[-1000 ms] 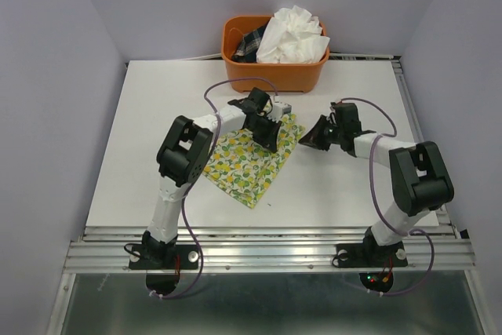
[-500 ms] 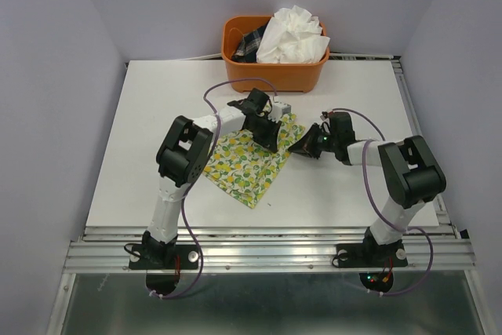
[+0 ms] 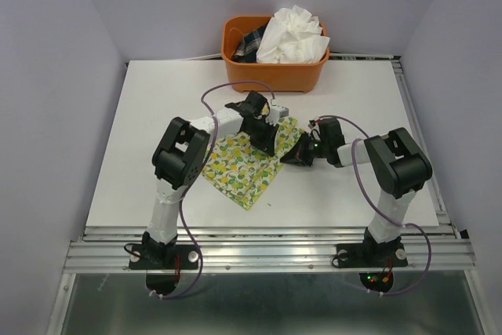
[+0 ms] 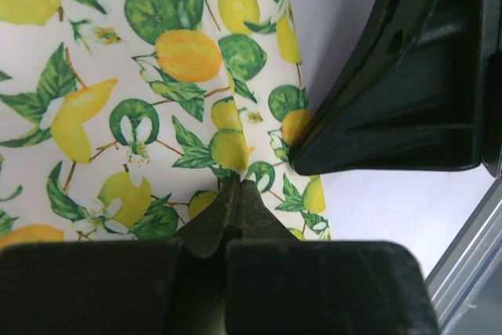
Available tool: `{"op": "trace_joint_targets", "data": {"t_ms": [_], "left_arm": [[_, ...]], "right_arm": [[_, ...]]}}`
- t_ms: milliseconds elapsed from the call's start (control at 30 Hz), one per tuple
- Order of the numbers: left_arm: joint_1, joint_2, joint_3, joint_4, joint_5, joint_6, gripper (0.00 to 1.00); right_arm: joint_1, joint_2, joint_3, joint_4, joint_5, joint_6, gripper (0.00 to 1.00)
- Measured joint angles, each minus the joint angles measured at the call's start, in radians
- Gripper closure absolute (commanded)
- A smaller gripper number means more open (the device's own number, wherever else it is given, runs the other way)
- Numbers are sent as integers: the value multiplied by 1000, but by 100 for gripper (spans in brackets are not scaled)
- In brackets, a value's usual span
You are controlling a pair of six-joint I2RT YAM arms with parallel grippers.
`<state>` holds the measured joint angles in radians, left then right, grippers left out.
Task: Fold and stack the skirts
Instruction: Fold the skirt
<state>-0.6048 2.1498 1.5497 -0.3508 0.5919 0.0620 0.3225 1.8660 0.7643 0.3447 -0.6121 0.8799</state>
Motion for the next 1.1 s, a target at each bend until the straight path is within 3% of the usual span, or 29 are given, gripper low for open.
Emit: {"op": "trace_joint_targets", "data": {"t_ms": [533, 1100], "left_arm": [[-4, -95, -52, -62, 94, -27, 100], [-36, -6, -51, 37, 140, -177, 100]], "right_arm": [[8, 2, 19, -21, 16, -19, 99], [16, -1, 20, -24, 29, -20, 99]]}}
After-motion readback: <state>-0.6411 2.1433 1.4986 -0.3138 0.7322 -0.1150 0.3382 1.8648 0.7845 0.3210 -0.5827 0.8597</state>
